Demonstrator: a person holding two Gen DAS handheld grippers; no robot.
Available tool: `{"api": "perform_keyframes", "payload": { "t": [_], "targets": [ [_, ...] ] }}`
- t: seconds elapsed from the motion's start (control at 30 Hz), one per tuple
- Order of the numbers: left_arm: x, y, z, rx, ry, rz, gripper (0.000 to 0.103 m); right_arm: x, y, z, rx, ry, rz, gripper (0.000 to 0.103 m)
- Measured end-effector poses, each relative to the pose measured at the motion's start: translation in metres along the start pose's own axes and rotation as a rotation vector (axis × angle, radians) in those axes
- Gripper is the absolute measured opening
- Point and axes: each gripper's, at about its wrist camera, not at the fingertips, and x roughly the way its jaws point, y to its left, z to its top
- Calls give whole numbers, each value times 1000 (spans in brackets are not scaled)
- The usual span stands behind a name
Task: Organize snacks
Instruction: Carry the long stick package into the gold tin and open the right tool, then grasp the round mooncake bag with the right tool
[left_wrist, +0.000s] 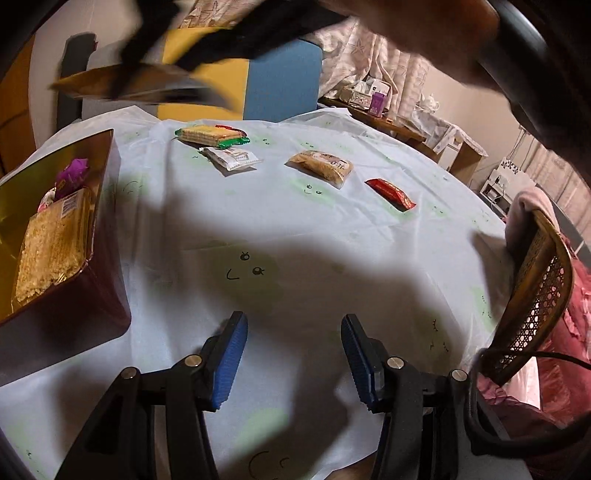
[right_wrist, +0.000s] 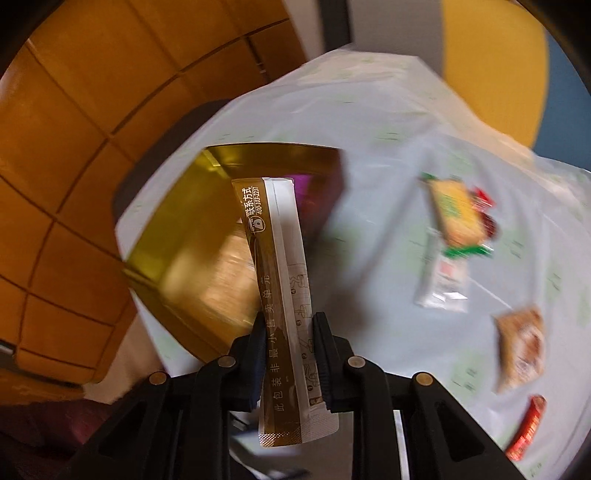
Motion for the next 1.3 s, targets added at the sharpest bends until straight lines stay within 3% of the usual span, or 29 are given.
{"api": "perform_keyframes", "payload": {
  "t": [0.2, 0.4, 0.53, 0.67, 0.9, 1.3],
  "targets": [
    [0, 5, -1, -25, -9, -27, 53, 42, 33, 34, -24, 50, 45, 25],
    [1, 7, -1, -41, -12, -42, 53, 81, 32, 41, -8, 82, 40, 32],
    [1, 6, -2, -36, -13, -38, 53, 75, 23, 38, 20, 38, 84, 33],
    [1, 6, -2, -33, -13, -34, 53, 56, 10, 30, 35, -5, 74, 33],
    [1, 5, -2, -25, -11, -26, 54, 17, -42, -7, 109, -62, -28, 33],
    [4, -2, -2, 7, 2, 10, 57, -21, -160, -96, 274, -35, -337, 36]
  ]
}}
